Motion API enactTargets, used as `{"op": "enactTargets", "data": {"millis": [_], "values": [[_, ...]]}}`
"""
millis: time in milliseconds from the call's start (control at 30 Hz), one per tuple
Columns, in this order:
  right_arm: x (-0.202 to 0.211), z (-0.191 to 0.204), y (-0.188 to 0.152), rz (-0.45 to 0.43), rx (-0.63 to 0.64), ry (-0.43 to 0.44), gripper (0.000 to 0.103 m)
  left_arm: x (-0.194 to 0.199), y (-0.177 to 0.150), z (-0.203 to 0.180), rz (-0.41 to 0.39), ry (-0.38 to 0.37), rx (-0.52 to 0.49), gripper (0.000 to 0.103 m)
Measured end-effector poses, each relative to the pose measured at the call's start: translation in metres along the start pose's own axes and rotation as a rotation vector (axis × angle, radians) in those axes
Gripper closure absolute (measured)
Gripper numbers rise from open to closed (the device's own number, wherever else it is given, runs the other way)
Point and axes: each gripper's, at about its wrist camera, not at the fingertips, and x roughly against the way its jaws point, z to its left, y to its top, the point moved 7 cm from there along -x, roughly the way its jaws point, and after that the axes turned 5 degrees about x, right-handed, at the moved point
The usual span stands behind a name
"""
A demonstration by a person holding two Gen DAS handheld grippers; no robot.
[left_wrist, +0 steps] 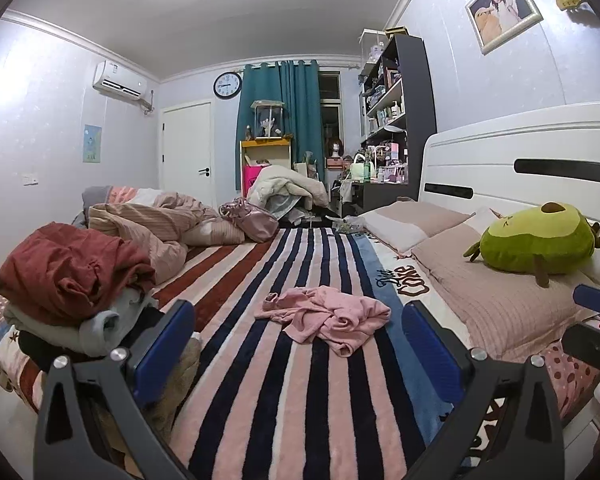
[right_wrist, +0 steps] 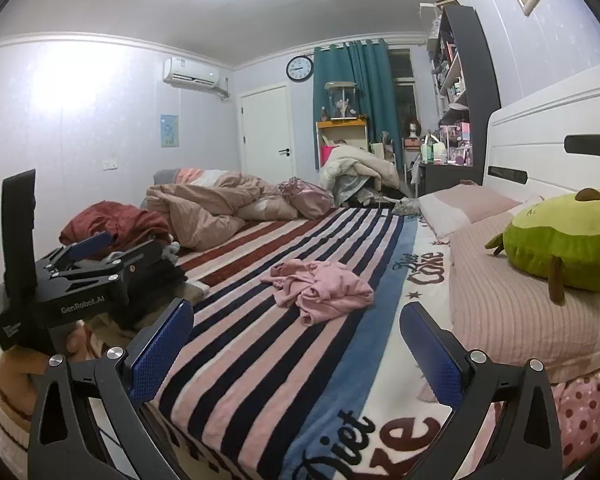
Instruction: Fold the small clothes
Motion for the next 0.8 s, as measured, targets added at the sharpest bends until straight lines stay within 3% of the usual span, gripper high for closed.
{"op": "enactTargets", "data": {"millis": [800], "values": [[0.0002,-0.0013,0.0009,0.001,0.0,-0.004,0.0,0.0011,-0.0042,-0.0025,0.0,0.011,-0.025,0.001]]}}
